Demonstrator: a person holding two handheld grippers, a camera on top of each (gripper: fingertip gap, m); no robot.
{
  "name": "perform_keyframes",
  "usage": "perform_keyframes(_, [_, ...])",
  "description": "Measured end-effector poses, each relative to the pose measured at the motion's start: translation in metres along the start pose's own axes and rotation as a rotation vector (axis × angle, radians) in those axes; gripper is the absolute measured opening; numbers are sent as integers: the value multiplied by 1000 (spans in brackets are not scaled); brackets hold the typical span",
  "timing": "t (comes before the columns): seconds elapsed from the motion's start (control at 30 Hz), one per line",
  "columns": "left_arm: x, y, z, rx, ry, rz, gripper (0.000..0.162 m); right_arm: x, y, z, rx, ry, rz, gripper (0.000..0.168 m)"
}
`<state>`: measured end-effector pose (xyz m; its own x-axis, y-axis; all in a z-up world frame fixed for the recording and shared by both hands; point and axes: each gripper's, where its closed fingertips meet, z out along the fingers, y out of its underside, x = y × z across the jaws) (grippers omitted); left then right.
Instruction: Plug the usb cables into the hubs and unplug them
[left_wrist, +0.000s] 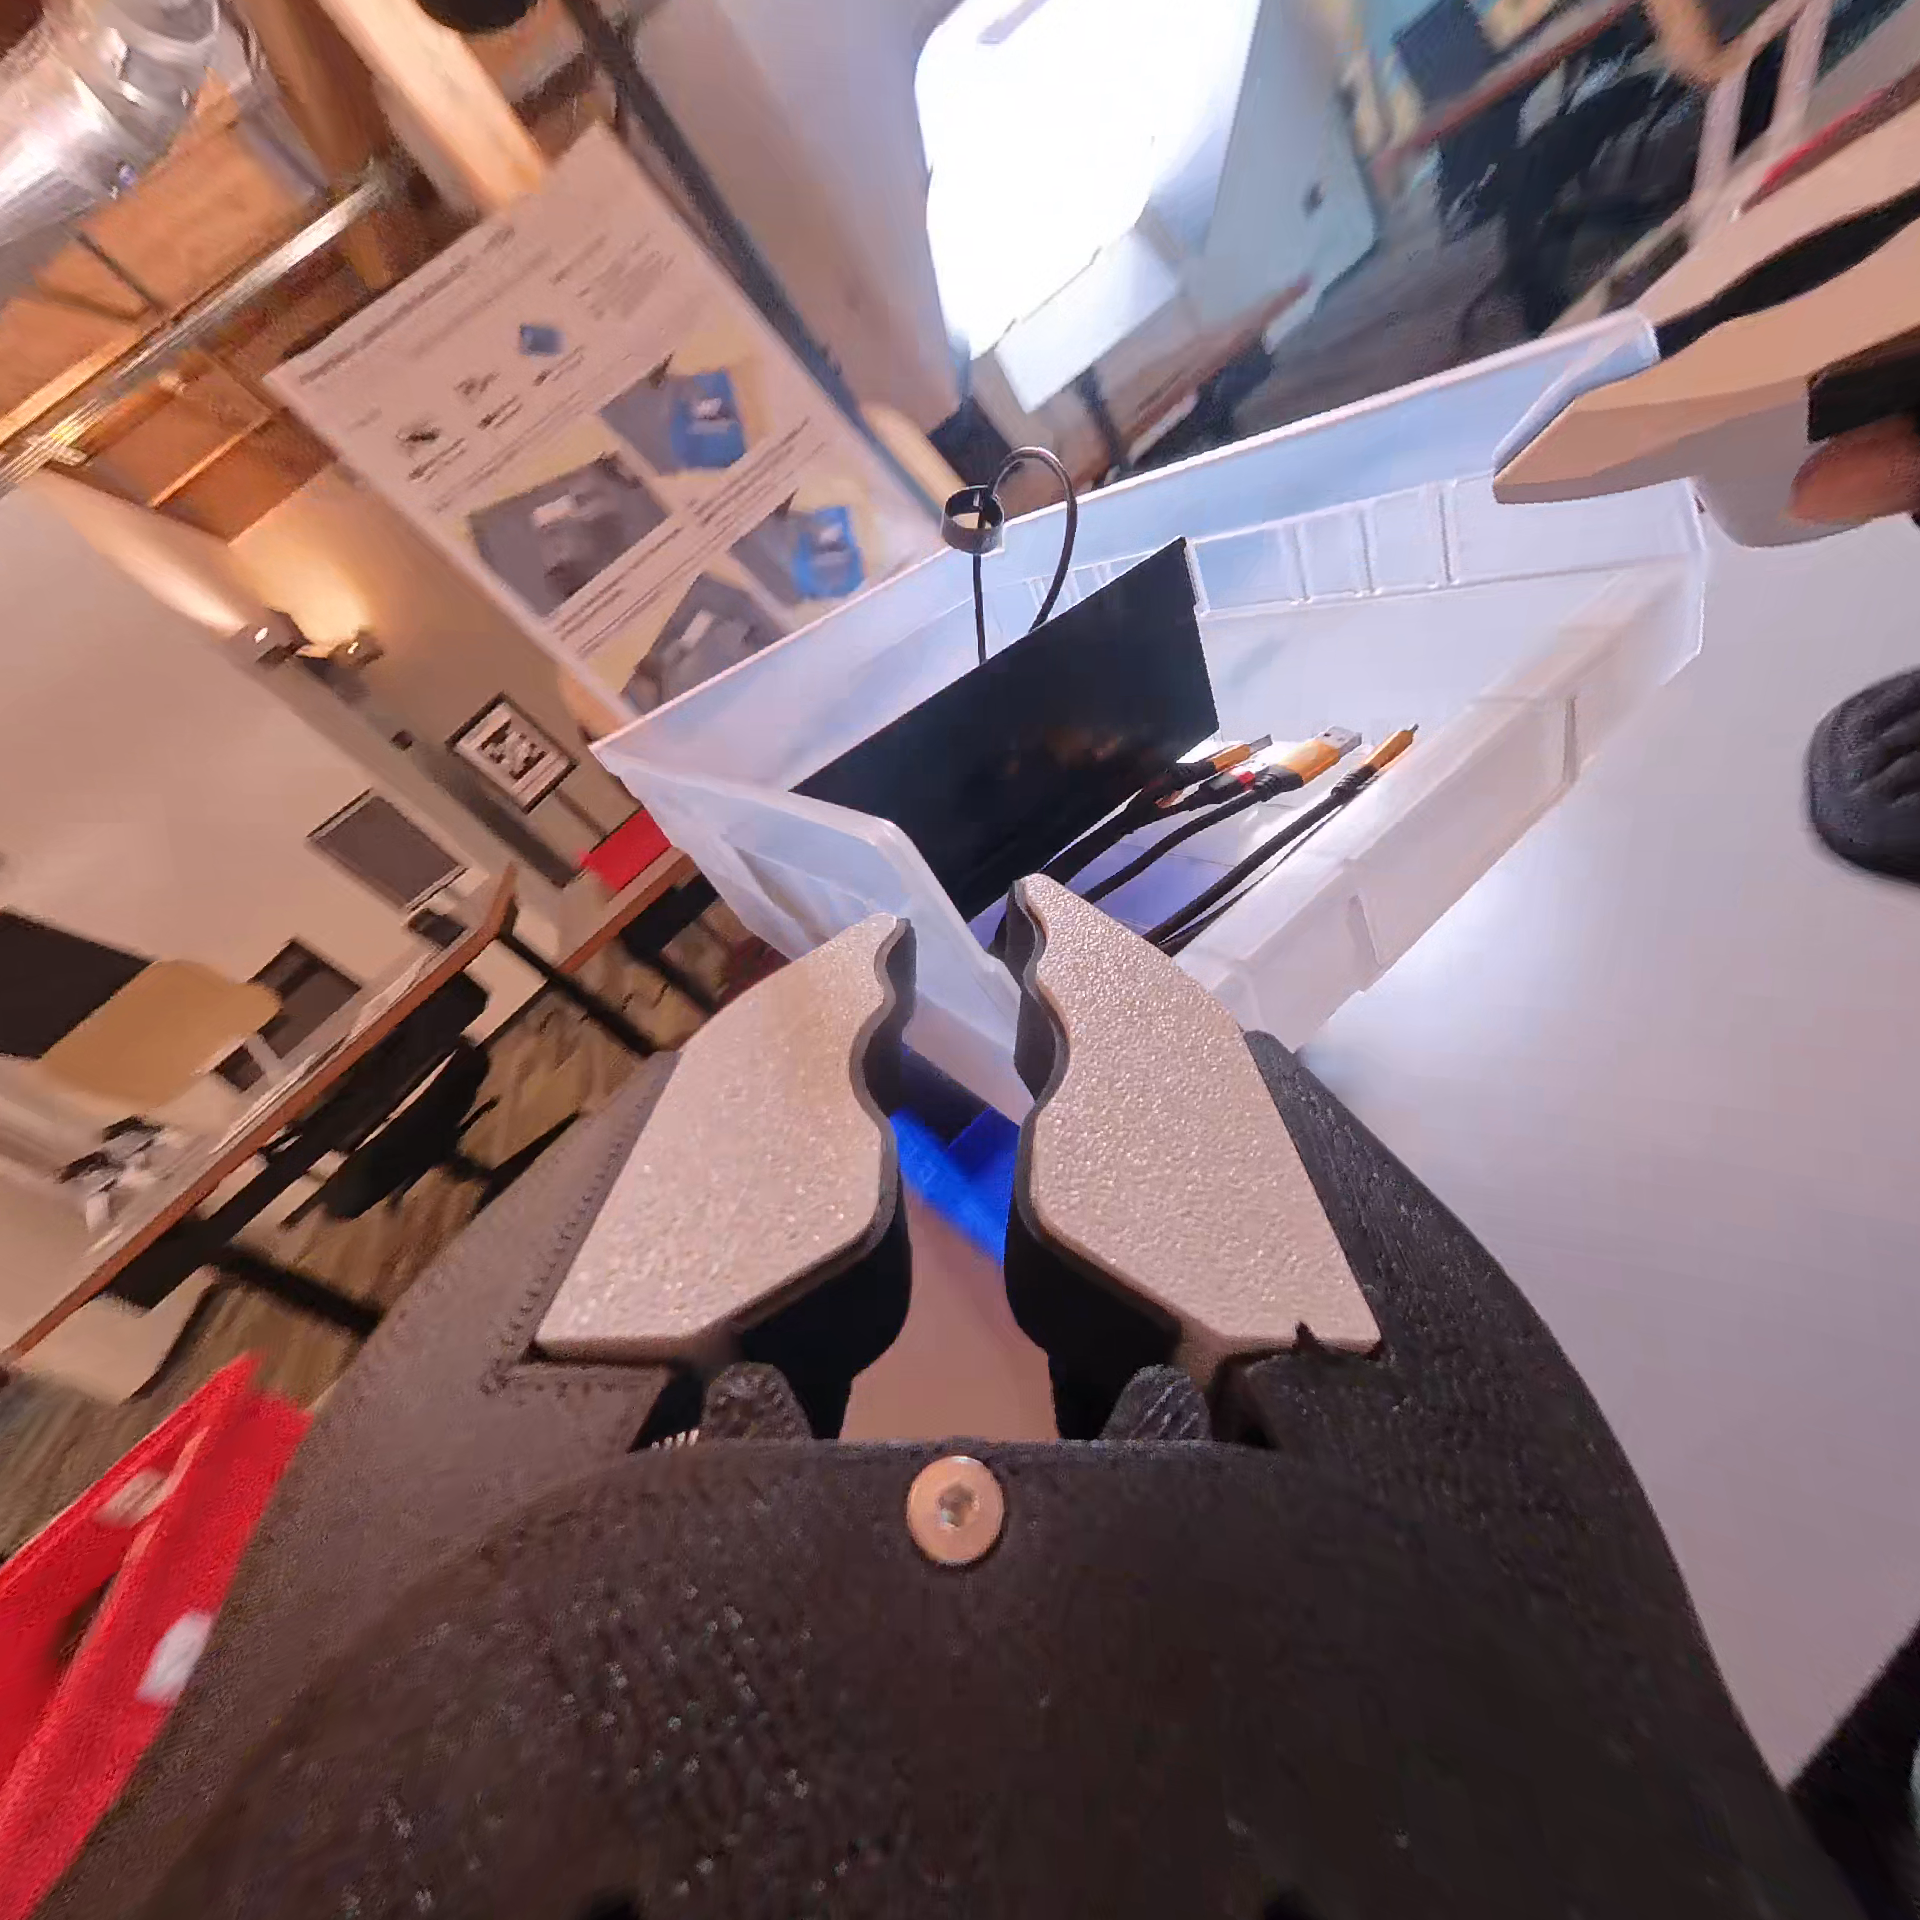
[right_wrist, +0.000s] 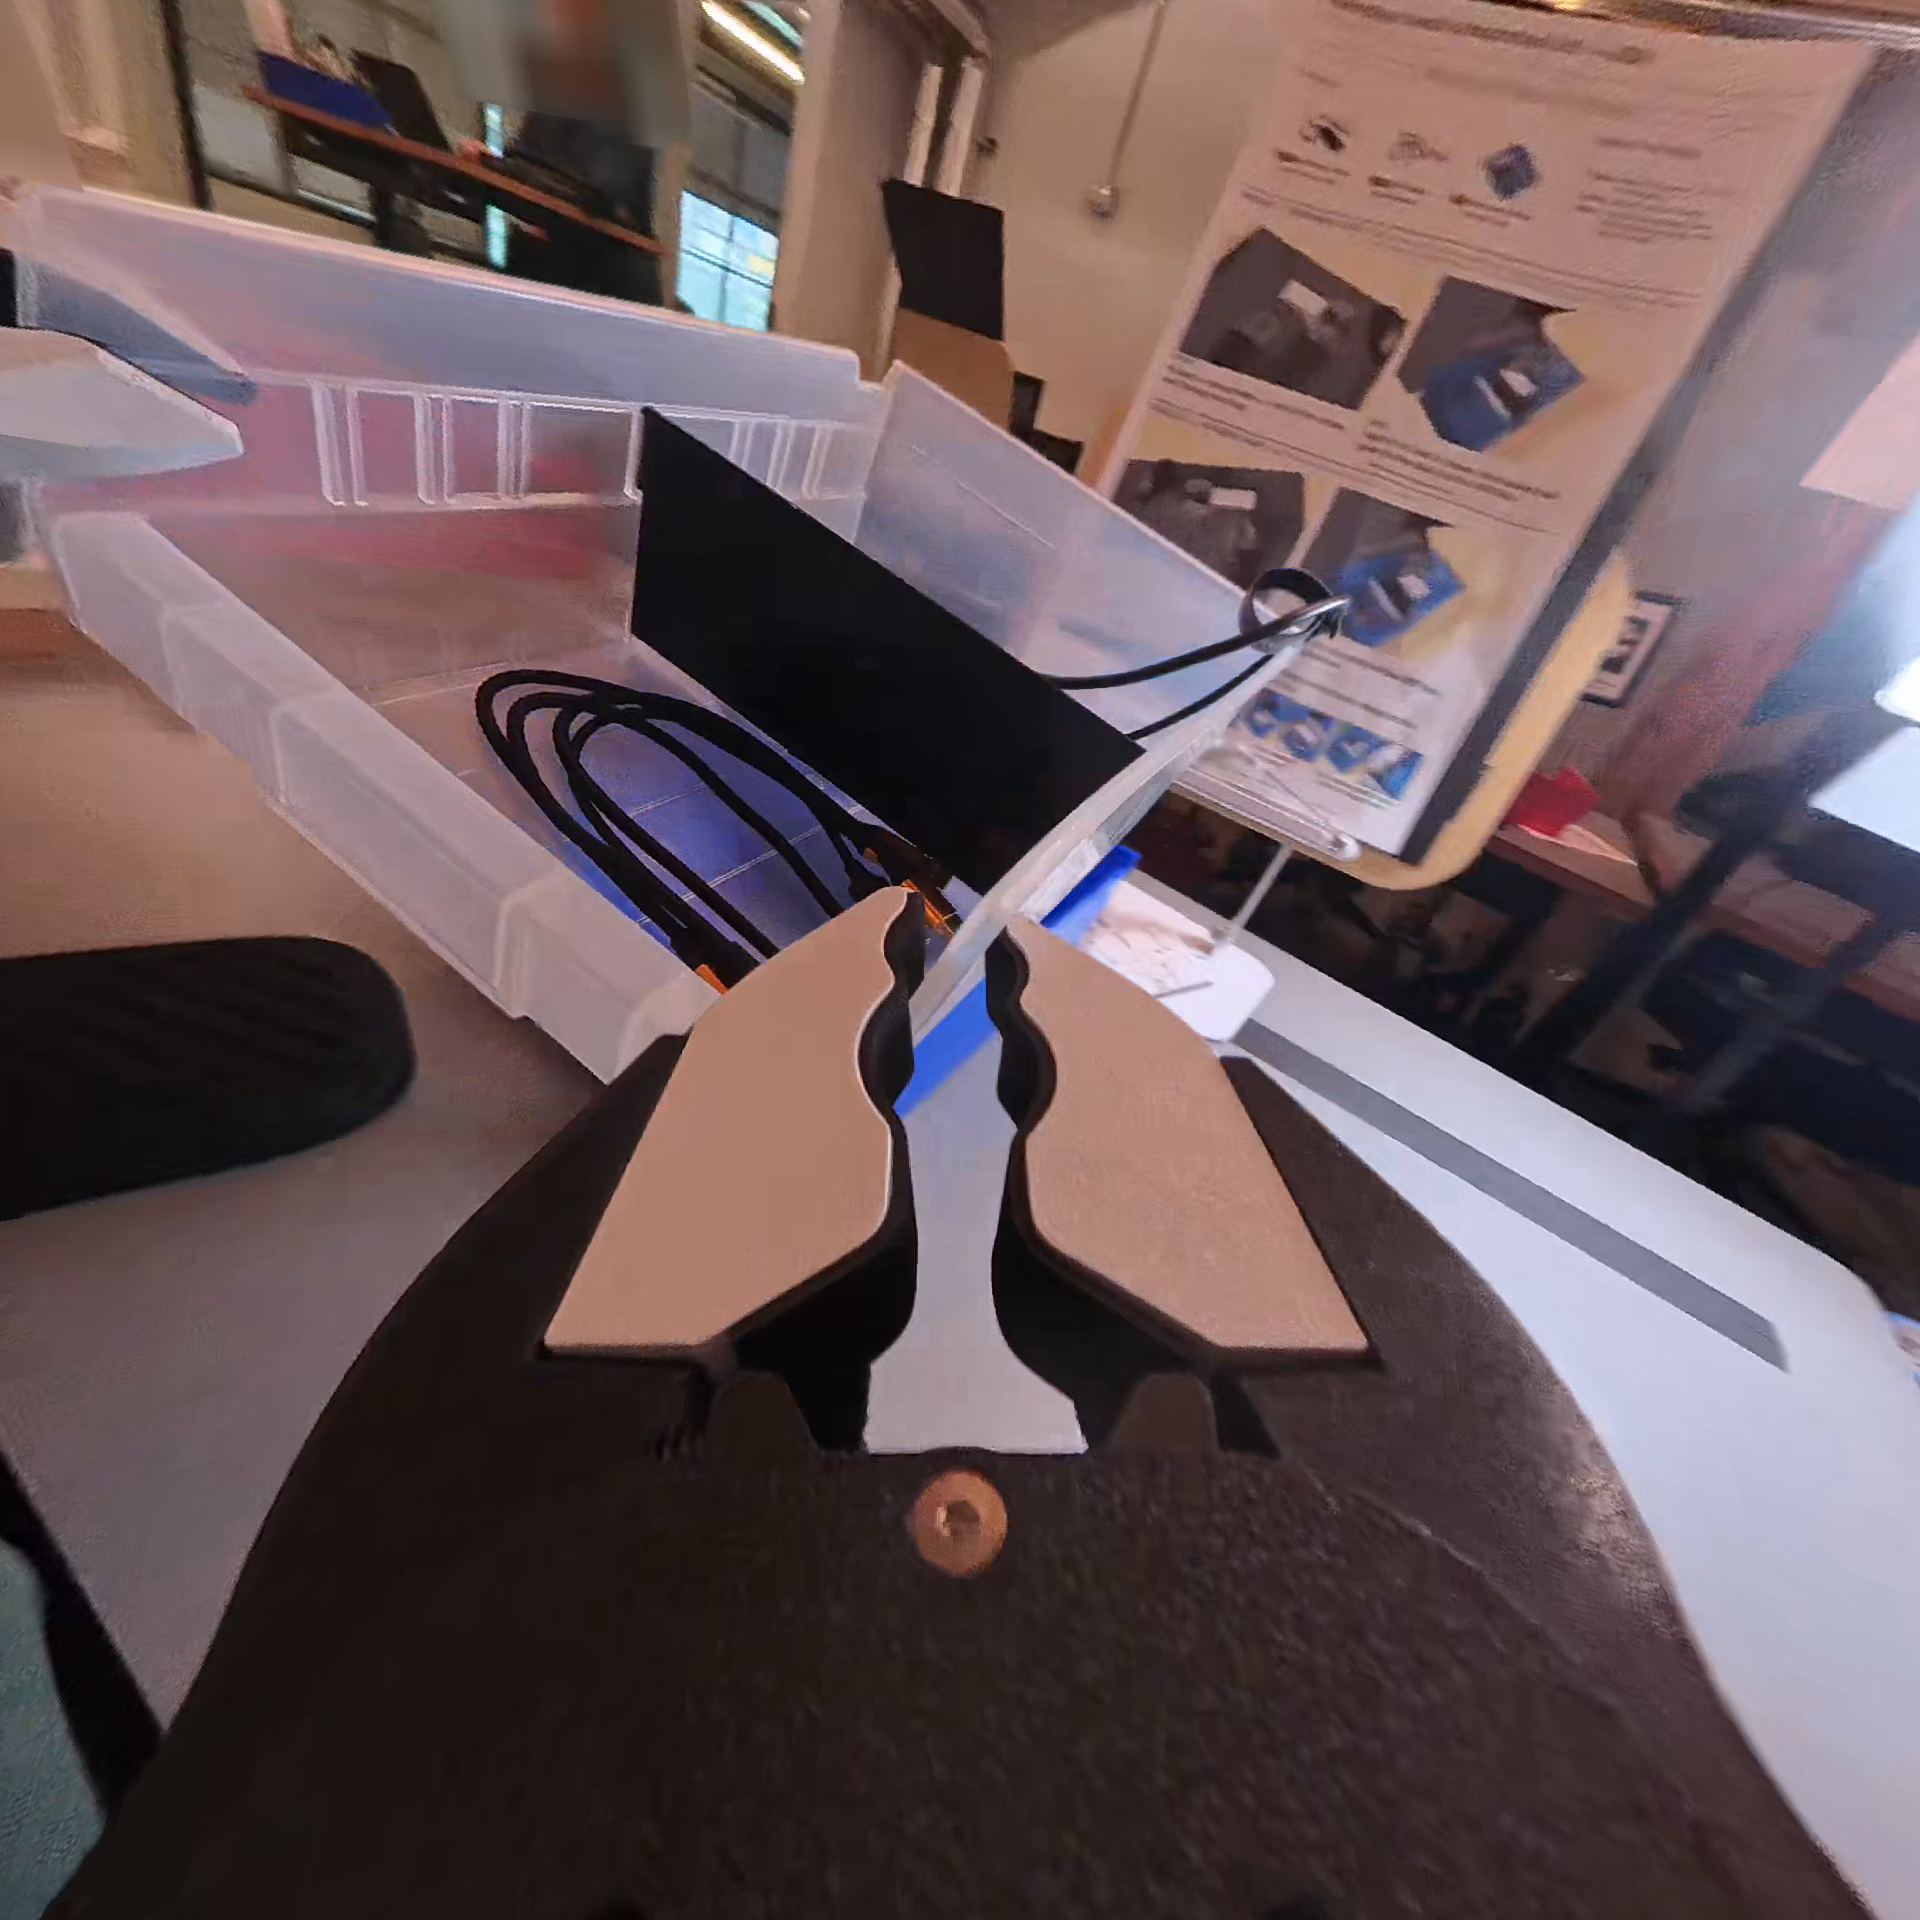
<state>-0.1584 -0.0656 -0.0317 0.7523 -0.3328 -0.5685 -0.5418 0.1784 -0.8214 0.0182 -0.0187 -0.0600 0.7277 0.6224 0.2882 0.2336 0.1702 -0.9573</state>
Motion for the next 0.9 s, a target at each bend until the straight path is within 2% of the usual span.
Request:
perform_keyframes(0.17, [-39, 26, -65, -144, 4, 118, 19, -76, -9, 42, 1, -217, 19, 11])
perform_keyframes(0.3, [-53, 55, -113, -284, 19, 225, 18, -130, -18, 54, 27, -338, -21, 13])
perform_keyframes(0.4, [-49, 69, -141, -347, 55, 300, 17, -153, -25, 57, 57, -373, -57, 14])
perform_keyframes(0.43, [-47, 71, -148, -353, 68, 319, 15, -157, -27, 57, 65, -381, -63, 14])
perform_keyframes(0.5, [-39, 56, -158, -245, 97, 367, 11, -156, -27, 58, 66, -370, -68, 13])
perform_keyframes(0.6, [-23, 44, -159, -122, 192, 354, 4, -144, -23, 59, 61, -373, -10, 11])
perform_keyframes(0.67, [-22, 42, -152, -79, 196, 346, 5, -138, -18, 61, 49, -363, 7, 11])
perform_keyframes(0.77, [-21, 51, -139, -102, 220, 294, 6, -129, -10, 65, 41, -331, 19, 11])
perform_keyframes(0.83, [-27, 57, -126, -124, 191, 250, 14, -120, -7, 69, 40, -299, 14, 11])
perform_keyframes(0.9, [-34, 66, -112, -160, 166, 175, 14, -113, -5, 74, 50, -262, -1, 11])
